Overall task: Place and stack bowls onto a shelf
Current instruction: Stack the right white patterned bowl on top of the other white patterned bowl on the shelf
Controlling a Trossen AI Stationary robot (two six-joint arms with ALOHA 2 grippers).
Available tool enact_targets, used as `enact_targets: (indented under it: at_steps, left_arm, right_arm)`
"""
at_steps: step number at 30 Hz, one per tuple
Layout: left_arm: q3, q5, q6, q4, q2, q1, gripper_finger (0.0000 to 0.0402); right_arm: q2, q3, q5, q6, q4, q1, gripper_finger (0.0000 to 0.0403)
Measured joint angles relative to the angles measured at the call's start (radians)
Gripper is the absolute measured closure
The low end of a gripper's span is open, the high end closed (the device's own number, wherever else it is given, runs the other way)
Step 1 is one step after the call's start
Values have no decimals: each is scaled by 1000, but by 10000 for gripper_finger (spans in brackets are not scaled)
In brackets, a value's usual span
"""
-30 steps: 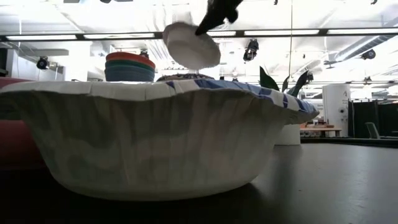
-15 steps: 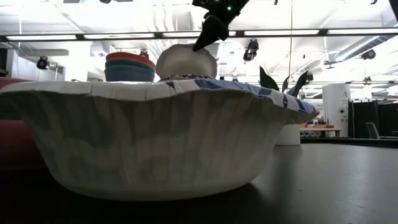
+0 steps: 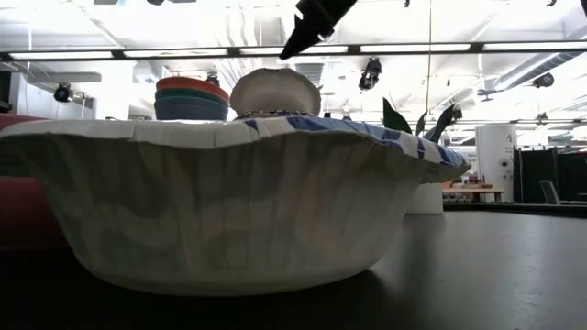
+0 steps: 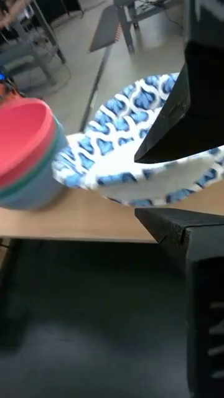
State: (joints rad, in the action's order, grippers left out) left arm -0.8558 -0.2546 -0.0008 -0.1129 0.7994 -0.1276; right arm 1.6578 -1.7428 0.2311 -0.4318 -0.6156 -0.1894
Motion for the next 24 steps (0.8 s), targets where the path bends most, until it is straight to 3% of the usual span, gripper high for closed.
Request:
enact_targets:
  at_steps: [17, 24]
  left_arm:
    - [0, 0, 11, 0, 0, 0, 362]
    - [0, 0, 11, -1, 0, 0, 362]
  right_arm:
    - [63, 20, -49, 54, 73, -27, 367]
    - [61, 20, -48, 57, 78, -27, 376]
